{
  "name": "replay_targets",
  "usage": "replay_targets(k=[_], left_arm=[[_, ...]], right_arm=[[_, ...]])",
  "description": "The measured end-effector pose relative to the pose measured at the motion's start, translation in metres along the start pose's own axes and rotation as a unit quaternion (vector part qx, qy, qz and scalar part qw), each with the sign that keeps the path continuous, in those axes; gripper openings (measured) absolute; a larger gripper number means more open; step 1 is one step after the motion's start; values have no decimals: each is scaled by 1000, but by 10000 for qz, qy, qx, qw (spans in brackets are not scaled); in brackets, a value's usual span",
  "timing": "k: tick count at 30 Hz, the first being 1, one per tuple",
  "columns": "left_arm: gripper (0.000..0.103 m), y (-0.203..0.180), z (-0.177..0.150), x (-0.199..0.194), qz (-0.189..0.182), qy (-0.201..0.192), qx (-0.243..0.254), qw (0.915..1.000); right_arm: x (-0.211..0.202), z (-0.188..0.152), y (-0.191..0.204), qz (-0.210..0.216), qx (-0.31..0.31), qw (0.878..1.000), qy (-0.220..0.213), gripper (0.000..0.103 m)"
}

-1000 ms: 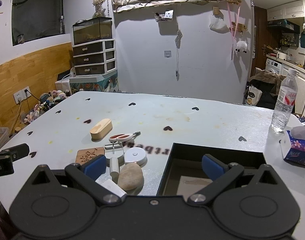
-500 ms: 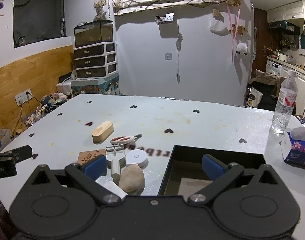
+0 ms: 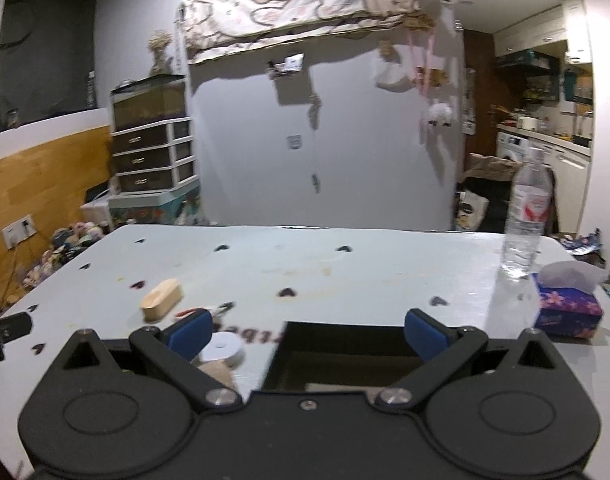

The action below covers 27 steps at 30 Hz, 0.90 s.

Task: Organize rigid objects
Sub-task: 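Lower the left gripper and grasp the brown tube with the polish box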

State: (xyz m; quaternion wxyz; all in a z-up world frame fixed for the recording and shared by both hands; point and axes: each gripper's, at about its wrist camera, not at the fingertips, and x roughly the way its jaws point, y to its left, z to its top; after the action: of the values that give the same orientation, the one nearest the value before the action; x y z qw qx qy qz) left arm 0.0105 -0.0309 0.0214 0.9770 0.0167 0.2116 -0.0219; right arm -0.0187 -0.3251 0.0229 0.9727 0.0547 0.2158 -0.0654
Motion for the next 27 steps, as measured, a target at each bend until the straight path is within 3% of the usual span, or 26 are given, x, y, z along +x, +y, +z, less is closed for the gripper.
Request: replay_targets(k=[5,12,19,27], left_arm=[[103,-7,-5,12,-72,-83,43,9999],[103,-20,-19,33,-163,117,95,9998],[103,-29,-37,52,-223,474,86,9986],[103,-32,-57,68,-353,779,187,9962]], right_arm=[[1,-7,-31,-451,228,9987,78,101],[2,-27,-80,-1081,550,9917,423,86],[9,-54,-107,-1184,851,9850,921,56],[15,-75,-107,-1028,1075,9800,1321,20]])
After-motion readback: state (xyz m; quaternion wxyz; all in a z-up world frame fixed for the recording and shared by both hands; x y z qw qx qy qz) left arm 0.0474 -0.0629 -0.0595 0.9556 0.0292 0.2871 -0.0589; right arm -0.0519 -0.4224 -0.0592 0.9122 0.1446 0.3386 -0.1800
